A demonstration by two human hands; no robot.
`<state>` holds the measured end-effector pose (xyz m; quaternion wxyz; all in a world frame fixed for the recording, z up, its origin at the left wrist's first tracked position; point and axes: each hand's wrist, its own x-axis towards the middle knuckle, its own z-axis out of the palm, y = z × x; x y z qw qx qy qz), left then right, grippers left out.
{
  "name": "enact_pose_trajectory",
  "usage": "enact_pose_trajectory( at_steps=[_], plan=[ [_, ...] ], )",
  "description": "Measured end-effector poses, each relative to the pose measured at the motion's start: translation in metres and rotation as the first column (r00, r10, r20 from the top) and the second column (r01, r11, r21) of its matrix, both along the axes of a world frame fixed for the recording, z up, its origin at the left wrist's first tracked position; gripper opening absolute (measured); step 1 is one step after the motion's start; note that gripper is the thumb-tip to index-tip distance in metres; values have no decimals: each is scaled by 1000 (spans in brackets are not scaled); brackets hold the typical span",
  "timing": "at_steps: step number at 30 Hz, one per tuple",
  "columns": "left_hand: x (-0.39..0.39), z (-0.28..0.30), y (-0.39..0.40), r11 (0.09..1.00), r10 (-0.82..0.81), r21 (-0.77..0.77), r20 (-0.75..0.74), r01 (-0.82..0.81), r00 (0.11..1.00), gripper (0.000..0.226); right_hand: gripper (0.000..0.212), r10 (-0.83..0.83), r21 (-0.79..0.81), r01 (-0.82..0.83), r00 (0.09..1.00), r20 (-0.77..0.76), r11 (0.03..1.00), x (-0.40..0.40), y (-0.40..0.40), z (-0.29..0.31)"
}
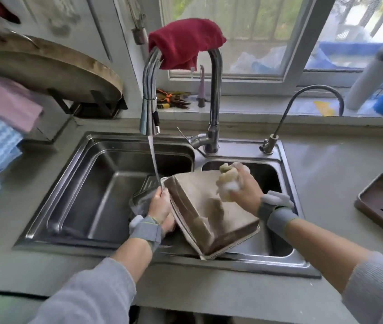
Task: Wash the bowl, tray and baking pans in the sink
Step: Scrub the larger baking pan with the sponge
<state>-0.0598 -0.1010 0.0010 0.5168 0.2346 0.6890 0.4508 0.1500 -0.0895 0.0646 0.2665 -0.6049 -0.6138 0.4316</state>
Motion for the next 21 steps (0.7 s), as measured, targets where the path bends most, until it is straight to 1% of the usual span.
enact_pose_trajectory(
  at_steps=[1, 2, 3, 4, 5, 6, 7, 8, 9, 10, 11, 12, 13, 14, 16, 17, 18, 19, 21],
  plan=[
    [-2, -3, -3, 1000, -5, -13, 35, 6, 999, 35, 49, 36, 29, -36, 999, 7, 999, -3, 0, -8],
    [-8, -10, -7, 1000, 8, -14, 111, -7, 994, 33, 47, 101, 50, -103, 994, 45, 993, -14, -2, -15],
    [-14, -20, -8, 1000, 22, -21, 159, -19, 987, 29, 45, 192, 54, -199, 973, 125, 978, -27, -4, -20],
    [-19, -25, -11, 1000, 18, -25, 174, -14, 985, 26, 49, 307, 68, -329, 925, 223, 942, -41, -7, -23],
    [-26, -37, -14, 999, 16, -46, 176, -8, 984, 25, 61, 416, 69, -453, 861, 293, 889, -56, -13, -29],
    [-32, -45, -18, 997, 9, -76, 164, 4, 986, 31, 74, 502, 20, -538, 800, 328, 843, -67, -21, -35],
    [-37, -52, -22, 995, 12, -103, 163, 5, 986, 35, 81, 556, -33, -581, 758, 340, 813, -80, -31, -39],
    [-44, -65, -25, 990, 2, -142, 167, 22, 986, 34, 79, 561, -22, -595, 743, 365, 803, -90, -40, -49],
    [-49, -77, -26, 987, -9, -154, 174, 36, 985, 33, 71, 522, 35, -573, 768, 371, 819, -101, -47, -54],
    [-54, -85, -30, 980, -31, -189, 150, 60, 988, 34, 64, 475, 103, -552, 787, 393, 828, -111, -51, -60],
    [-50, -75, -35, 979, -40, -192, 153, 69, 987, 37, 63, 462, 132, -552, 788, 407, 824, -118, -52, -61],
    [-51, -81, -39, 977, -43, -200, 161, 75, 986, 39, 64, 479, 148, -588, 759, 441, 795, -122, -47, -63],
    [-53, -89, -43, 979, -12, -199, 176, 48, 984, 39, 62, 497, 123, -617, 723, 479, 778, -123, -37, -69],
    [-49, -84, -46, 982, 7, -185, 184, 27, 983, 37, 54, 448, 166, -592, 739, 504, 789, -117, -23, -76],
    [-48, -87, -46, 982, 61, -185, 172, -28, 983, 35, 36, 262, 216, -423, 812, 522, 880, -93, 6, -84],
    [-47, -85, -42, 982, 73, -182, 155, -44, 985, 34, 37, 194, 238, -357, 834, 517, 903, -76, 17, -86],
    [-46, -83, -40, 983, 79, -176, 146, -52, 986, 33, 42, 172, 239, -335, 838, 517, 912, -59, 19, -89],
    [-47, -79, -35, 982, 77, -180, 142, -51, 987, 35, 42, 179, 239, -344, 834, 522, 908, -47, 15, -92],
    [-46, -75, -29, 977, 59, -213, 136, -29, 989, 39, 41, 266, 206, -402, 835, 481, 892, -49, -25, -97]
  ],
)
